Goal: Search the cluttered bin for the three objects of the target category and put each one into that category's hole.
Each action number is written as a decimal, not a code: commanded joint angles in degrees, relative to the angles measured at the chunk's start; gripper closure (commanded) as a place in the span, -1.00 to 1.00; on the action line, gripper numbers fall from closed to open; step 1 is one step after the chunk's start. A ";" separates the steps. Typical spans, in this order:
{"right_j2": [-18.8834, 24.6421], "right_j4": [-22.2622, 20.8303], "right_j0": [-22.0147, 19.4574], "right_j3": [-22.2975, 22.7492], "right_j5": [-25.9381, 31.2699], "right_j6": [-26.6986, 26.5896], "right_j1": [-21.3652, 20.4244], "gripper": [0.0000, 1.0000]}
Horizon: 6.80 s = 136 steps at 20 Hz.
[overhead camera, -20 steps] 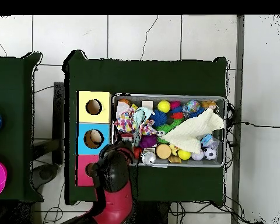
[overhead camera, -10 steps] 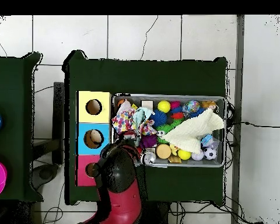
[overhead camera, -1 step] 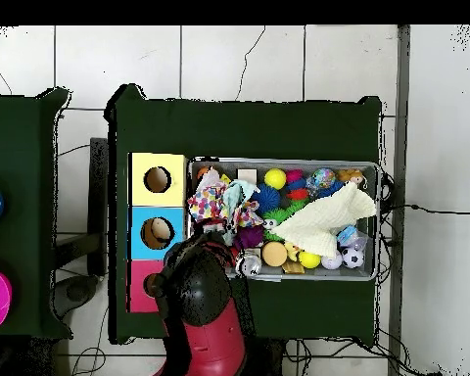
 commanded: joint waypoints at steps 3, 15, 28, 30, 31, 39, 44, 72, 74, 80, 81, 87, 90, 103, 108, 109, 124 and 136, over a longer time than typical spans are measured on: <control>9.25 -5.89 -3.11 -4.07 -2.60 8.43 -5.29 1.00; 13.88 -5.93 -3.16 -4.34 -6.57 13.93 -6.55 1.00; 19.88 -2.21 -4.09 -4.50 -12.03 13.48 -8.17 1.00; 19.68 -5.26 -4.65 -4.71 -11.60 15.69 -8.94 1.00; 19.51 -6.71 -4.88 -4.78 -11.32 16.68 -9.35 1.00; 20.08 -10.98 -5.98 -4.17 -9.51 19.52 -12.64 1.00; 22.04 -11.19 -6.81 -2.72 -8.30 21.22 -14.67 1.00; 31.00 -3.10 -8.32 1.19 -14.35 15.23 -16.09 1.00; 31.11 -1.61 -7.80 1.46 -15.04 13.80 -15.65 1.00; 30.70 -6.59 -8.64 1.84 -16.33 16.21 -14.59 1.00; 30.63 -6.35 -8.55 1.77 -17.14 15.32 -14.38 1.00; 30.57 -5.58 -8.65 3.71 -18.05 13.04 -14.80 1.00; 31.04 -5.09 -9.00 4.12 -17.80 12.79 -14.86 1.00; 30.75 -8.36 -8.70 4.69 -17.55 15.57 -15.64 1.00; 29.88 -11.81 -8.56 4.80 -16.70 18.80 -16.06 1.00; 29.72 -12.51 -8.57 4.82 -16.54 19.44 -16.09 1.00; 30.18 -14.83 -9.09 5.22 -16.48 21.40 -16.70 1.00; 30.71 -16.38 -9.35 5.50 -15.21 23.29 -16.82 1.00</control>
